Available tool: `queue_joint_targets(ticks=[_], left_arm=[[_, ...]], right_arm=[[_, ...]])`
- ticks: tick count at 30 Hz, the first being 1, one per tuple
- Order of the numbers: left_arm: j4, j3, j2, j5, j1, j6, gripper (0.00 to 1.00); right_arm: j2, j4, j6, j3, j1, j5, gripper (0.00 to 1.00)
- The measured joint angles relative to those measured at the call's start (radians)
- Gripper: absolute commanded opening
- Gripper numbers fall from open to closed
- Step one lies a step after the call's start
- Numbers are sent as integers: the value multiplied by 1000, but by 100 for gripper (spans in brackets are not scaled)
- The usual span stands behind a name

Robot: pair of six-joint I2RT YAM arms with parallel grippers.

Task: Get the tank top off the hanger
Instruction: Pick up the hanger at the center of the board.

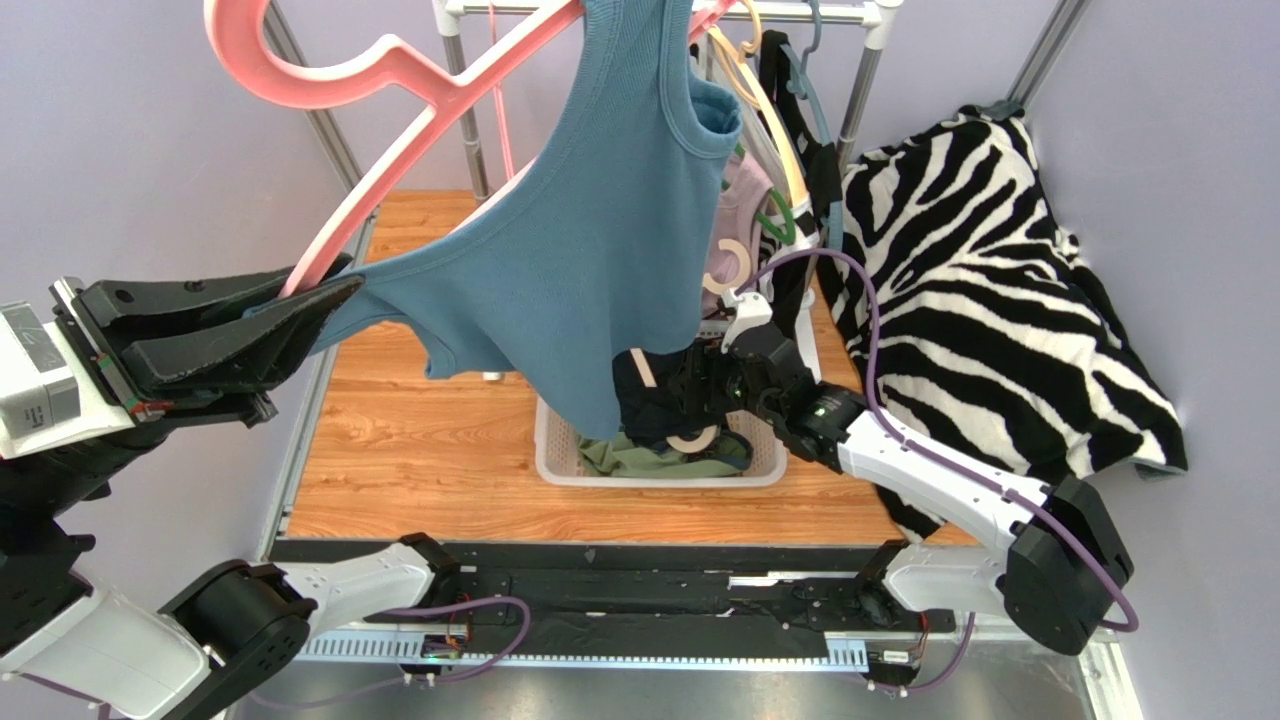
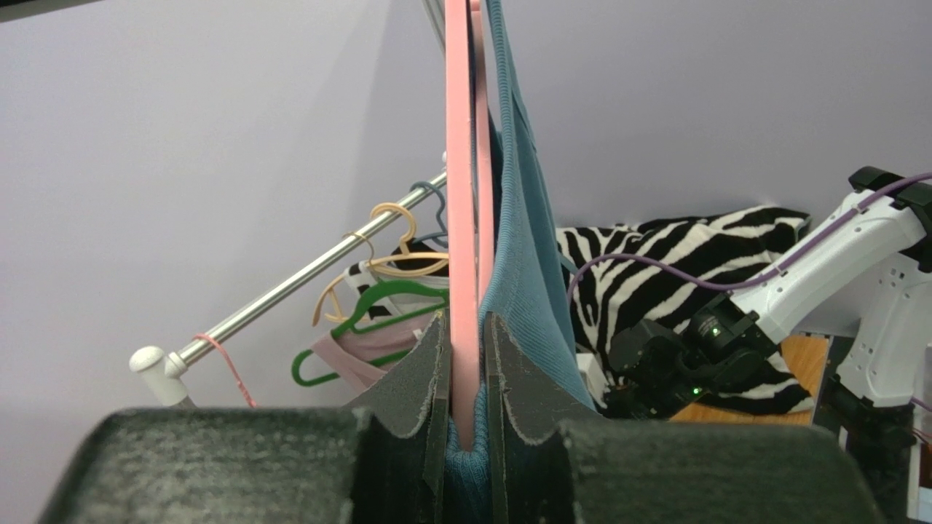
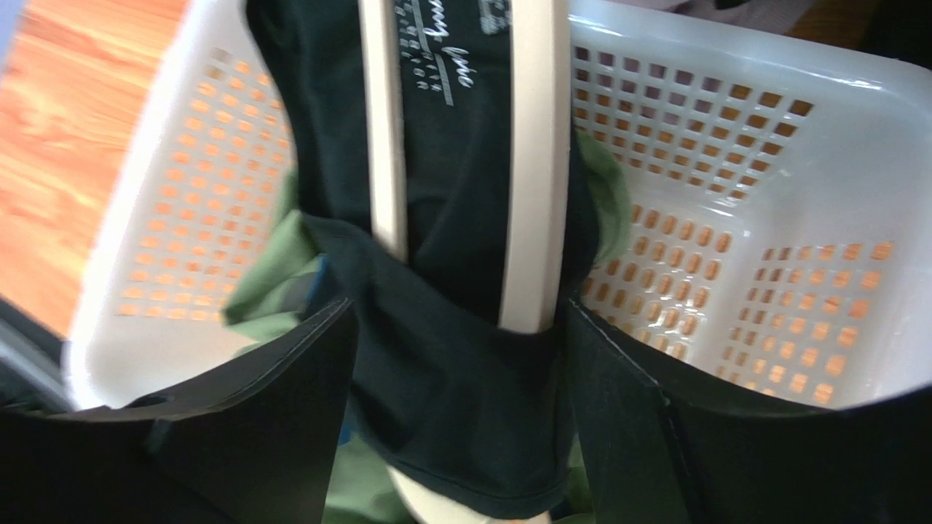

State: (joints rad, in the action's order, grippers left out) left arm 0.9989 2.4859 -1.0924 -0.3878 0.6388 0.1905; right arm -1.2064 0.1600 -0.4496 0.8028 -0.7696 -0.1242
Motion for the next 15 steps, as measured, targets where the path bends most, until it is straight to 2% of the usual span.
queue_joint_targets(ticks=[3,4,5,7,11,15], left_arm=[[9,0,-1,-1,0,1,0],[10,0,-1,-2,0,2,0],[11,0,-1,-4,0,2,0],[14,0,-1,-5,0,2,0],[20,3,-2,-12,0,2,0],[24,4,-2,-16,0,2,0]], right_arm=[[-28,4,36,0,-4,-31,57],[-32,6,47,1,-5,-36,42],[-38,9,56,3,-6,-46,31],[-45,16,82,15,-7,-59,0],[-79,26,117,103,-9,-76,0],[-155,47,172,262,-25,-97,0]])
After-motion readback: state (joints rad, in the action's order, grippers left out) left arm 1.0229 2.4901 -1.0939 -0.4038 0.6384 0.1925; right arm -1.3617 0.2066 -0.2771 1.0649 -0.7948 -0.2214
